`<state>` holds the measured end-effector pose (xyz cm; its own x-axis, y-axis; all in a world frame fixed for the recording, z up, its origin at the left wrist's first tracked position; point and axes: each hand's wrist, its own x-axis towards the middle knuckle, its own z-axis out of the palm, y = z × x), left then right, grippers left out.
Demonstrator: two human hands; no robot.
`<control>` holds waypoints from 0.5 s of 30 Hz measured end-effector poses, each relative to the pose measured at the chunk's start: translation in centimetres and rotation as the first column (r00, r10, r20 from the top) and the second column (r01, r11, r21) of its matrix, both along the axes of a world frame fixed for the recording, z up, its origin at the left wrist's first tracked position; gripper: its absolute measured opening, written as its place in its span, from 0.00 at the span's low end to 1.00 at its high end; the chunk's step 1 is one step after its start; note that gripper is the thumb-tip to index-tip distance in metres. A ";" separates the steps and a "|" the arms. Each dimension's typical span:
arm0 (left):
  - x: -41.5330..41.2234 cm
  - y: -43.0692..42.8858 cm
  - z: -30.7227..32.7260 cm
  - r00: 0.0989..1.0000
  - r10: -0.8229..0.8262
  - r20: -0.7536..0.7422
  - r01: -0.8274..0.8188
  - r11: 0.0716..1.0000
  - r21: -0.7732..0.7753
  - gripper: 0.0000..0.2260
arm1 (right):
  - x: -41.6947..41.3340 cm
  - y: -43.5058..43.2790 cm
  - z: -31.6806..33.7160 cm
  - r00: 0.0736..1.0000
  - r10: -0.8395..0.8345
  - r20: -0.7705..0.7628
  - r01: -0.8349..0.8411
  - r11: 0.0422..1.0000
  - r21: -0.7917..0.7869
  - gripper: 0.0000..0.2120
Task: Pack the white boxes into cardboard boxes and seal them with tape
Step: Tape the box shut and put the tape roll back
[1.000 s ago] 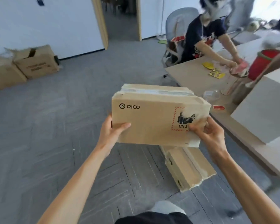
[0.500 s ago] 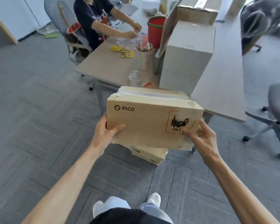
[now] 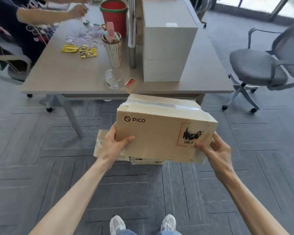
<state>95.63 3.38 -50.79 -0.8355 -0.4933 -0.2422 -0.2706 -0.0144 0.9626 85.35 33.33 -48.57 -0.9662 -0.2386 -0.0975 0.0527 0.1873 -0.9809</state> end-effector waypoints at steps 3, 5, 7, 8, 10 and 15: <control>-0.2 -1.0 -5.4 1.000 -0.020 0.001 0.020 1.000 0.018 0.28 | -0.4 -0.8 -5.5 1.000 0.015 0.003 -0.015 1.000 0.011 0.20; -0.5 -1.2 -9.9 1.000 -0.025 0.004 0.025 1.000 0.010 0.27 | -1.0 -1.1 -10.1 0.999 0.033 -0.004 -0.033 0.999 0.013 0.21; -1.2 -1.2 -14.6 1.000 -0.015 -0.007 0.015 1.000 -0.022 0.25 | -2.3 -1.6 -14.9 0.998 0.058 -0.035 -0.057 0.998 0.010 0.23; -1.8 -1.2 -17.3 1.000 -0.008 -0.027 0.007 0.999 -0.041 0.25 | -3.1 -1.9 -17.4 0.996 0.071 -0.059 -0.072 0.997 0.000 0.23; -3.0 -1.6 -23.0 0.998 0.008 -0.057 -0.012 0.998 -0.066 0.25 | -5.0 -2.5 -22.8 0.990 0.099 -0.104 -0.102 0.995 -0.023 0.24; -5.8 -1.9 -34.6 0.981 0.058 -0.183 -0.073 0.995 -0.074 0.27 | -8.8 -3.8 -34.8 0.974 0.066 -0.219 -0.074 0.997 -0.028 0.18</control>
<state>89.79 1.47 -85.38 -0.8270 -0.5602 -0.0484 -0.0936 0.0523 0.9942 76.59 29.57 -83.33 -0.9441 -0.3058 0.1229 -0.1745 0.1475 -0.9735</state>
